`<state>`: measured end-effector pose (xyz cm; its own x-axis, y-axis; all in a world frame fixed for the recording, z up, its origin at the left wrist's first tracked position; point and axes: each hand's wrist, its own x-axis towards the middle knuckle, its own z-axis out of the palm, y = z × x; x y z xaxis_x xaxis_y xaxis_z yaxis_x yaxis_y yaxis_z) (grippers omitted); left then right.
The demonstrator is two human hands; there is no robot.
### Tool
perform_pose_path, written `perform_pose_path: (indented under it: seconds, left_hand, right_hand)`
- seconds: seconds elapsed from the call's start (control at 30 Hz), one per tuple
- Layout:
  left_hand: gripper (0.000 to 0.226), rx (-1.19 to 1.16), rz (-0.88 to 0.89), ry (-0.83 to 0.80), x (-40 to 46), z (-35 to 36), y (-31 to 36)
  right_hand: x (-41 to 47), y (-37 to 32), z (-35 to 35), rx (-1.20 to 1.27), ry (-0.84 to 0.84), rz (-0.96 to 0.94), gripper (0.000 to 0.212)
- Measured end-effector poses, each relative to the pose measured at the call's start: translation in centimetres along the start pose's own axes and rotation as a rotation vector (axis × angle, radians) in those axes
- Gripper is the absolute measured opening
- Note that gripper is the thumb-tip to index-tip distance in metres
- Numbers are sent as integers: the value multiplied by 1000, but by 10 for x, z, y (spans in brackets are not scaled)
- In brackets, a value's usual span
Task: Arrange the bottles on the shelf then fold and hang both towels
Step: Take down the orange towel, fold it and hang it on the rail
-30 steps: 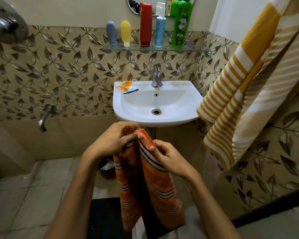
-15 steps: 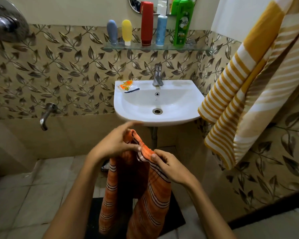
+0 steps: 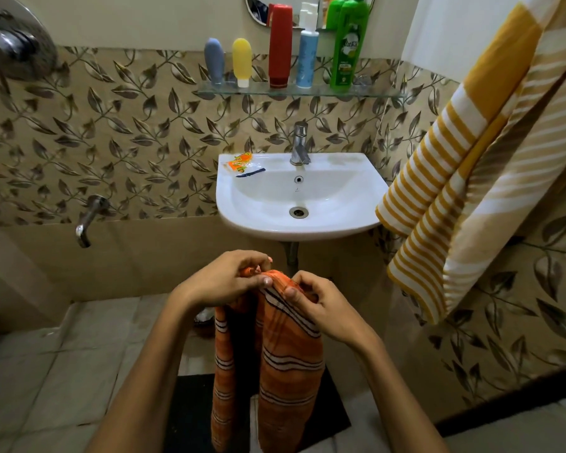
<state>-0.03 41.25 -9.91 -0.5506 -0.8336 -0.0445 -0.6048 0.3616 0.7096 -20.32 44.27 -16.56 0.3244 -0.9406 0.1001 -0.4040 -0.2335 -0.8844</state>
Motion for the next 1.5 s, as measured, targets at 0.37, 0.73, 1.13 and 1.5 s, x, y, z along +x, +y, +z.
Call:
perform_pose_path:
  seconds: [0.37,0.73,1.13,1.5]
  left_hand:
    - [8,-23,-87,351,1,-12,-12]
    - [27,26,-60,-164,20,27,8]
    - [6,-26,47,176,14,4,-2]
    - [62,-105,-113,85,12,17,-18]
  right_hand:
    - [-23,23,2,-38,52,86,62]
    - [1,-4,0,-283,73,-40,30]
    - [-15,19,-7,-152,33,77,51]
    - [-17,2,3,-460,129,-2,40]
